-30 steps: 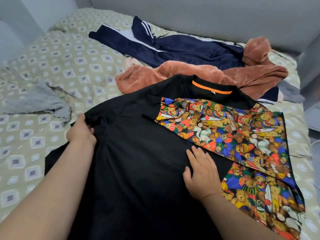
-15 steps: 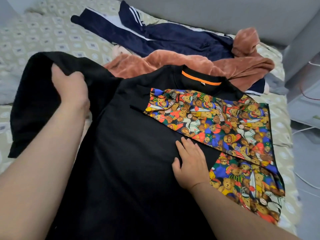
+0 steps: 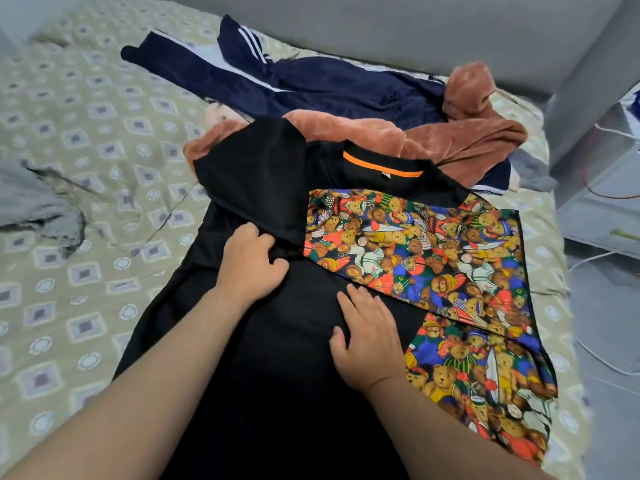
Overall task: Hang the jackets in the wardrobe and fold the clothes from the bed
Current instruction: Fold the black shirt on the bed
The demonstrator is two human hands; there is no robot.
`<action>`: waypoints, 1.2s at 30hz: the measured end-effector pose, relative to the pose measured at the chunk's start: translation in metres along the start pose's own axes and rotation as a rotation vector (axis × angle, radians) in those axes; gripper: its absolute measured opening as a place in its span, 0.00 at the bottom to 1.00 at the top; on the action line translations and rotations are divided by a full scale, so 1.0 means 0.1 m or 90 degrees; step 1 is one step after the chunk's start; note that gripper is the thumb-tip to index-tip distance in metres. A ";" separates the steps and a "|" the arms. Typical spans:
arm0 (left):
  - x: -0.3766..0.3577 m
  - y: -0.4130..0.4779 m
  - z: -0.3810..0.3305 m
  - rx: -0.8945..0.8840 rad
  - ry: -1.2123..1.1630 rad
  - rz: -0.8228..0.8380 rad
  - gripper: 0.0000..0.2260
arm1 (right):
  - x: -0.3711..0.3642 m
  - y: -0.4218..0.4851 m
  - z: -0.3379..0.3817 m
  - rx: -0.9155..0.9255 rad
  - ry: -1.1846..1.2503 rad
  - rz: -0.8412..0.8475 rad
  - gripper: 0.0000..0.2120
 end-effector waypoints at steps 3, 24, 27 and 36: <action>-0.13 -0.07 -0.13 -0.002 0.017 0.010 0.16 | 0.00 0.00 -0.01 -0.005 0.015 -0.009 0.33; -0.32 0.27 -0.90 0.105 -0.417 0.273 0.10 | 0.02 0.00 -0.04 -0.046 0.102 -0.040 0.29; -0.23 0.34 -0.97 0.102 -0.407 0.111 0.13 | 0.02 0.00 -0.04 -0.039 0.103 -0.042 0.27; 0.00 0.64 -1.27 -0.026 -0.363 0.057 0.29 | 0.03 0.02 -0.09 -0.054 0.168 -0.059 0.29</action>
Point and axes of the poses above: each hand's wrist, its own y-axis towards the middle knuckle, its own x-axis out of the back of the hand, z = x × y, the point moved 3 cm from there along y, towards the middle knuckle, and after that the axes turned 2 degrees about -z, right-handed, at the moved point
